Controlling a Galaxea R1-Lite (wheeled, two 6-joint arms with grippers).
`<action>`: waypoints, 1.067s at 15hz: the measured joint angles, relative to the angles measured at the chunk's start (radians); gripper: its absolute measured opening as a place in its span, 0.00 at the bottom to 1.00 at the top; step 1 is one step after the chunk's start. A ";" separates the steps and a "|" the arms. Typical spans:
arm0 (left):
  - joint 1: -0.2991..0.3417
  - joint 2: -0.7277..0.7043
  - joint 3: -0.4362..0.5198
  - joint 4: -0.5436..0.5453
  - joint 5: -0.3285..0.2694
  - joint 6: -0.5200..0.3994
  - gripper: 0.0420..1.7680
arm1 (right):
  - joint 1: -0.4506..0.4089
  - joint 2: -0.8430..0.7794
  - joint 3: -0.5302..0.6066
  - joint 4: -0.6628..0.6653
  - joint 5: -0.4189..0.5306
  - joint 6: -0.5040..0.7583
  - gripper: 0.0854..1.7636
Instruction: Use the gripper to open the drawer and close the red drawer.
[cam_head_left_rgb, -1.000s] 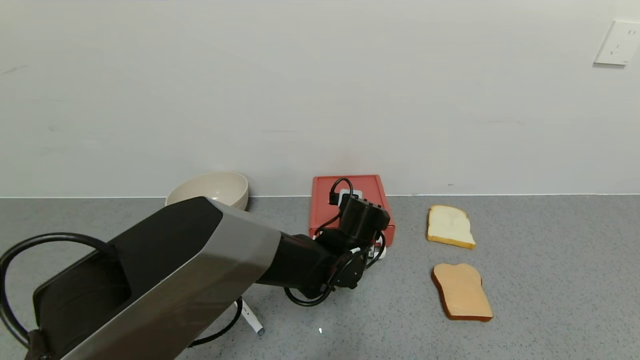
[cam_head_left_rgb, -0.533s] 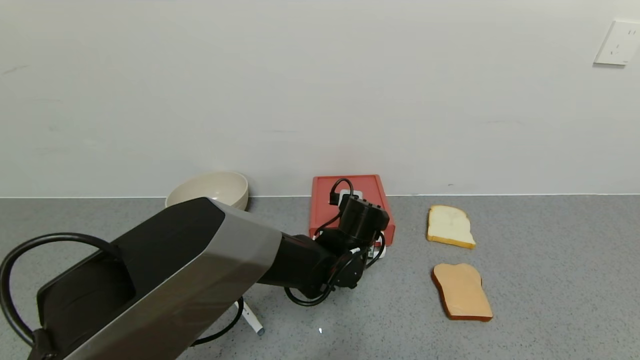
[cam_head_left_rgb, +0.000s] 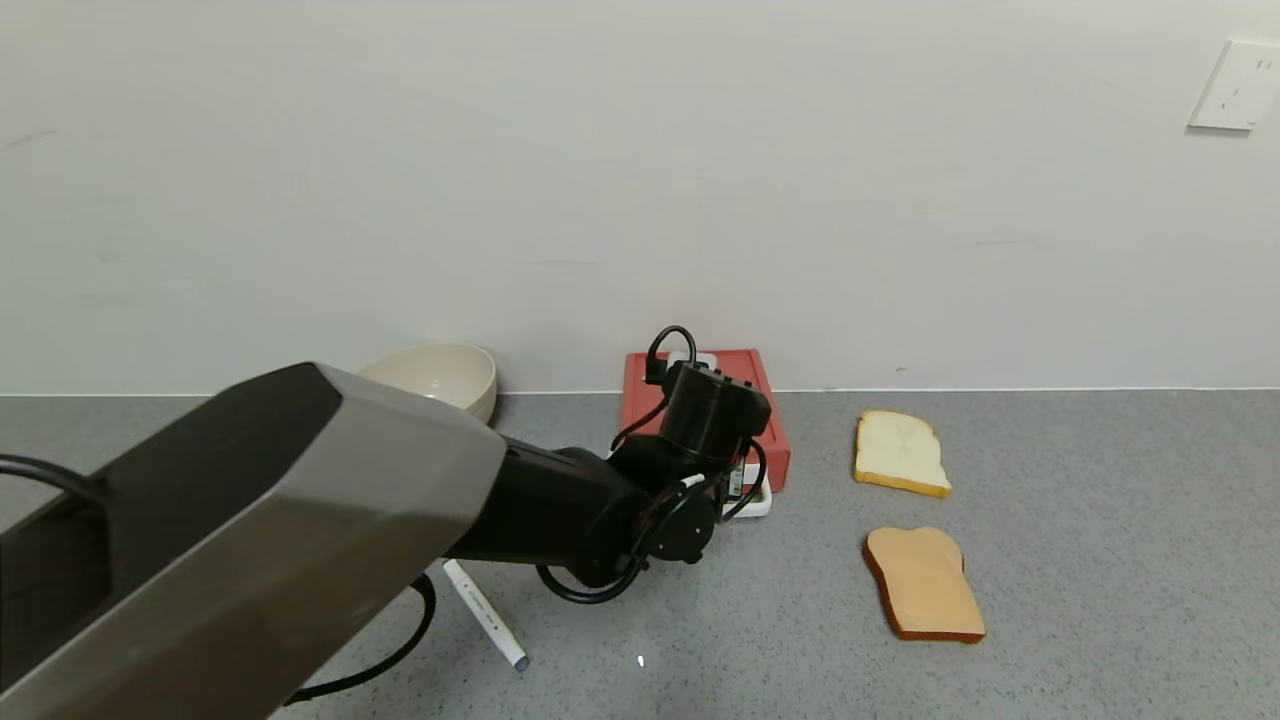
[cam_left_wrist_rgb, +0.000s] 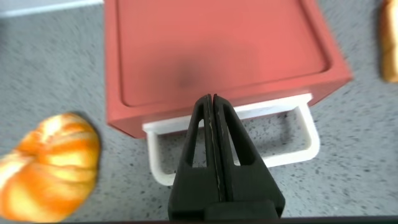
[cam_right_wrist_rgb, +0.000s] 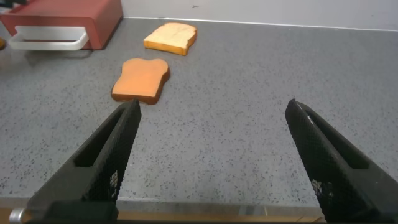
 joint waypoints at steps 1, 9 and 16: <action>0.000 -0.039 0.020 0.002 -0.001 0.019 0.04 | 0.000 0.000 0.000 0.000 0.000 0.000 0.97; 0.045 -0.333 0.271 0.000 -0.128 0.117 0.04 | 0.000 0.000 0.000 0.000 0.000 0.000 0.97; 0.210 -0.599 0.533 -0.012 -0.599 0.210 0.04 | 0.000 0.000 0.000 0.000 0.000 0.000 0.97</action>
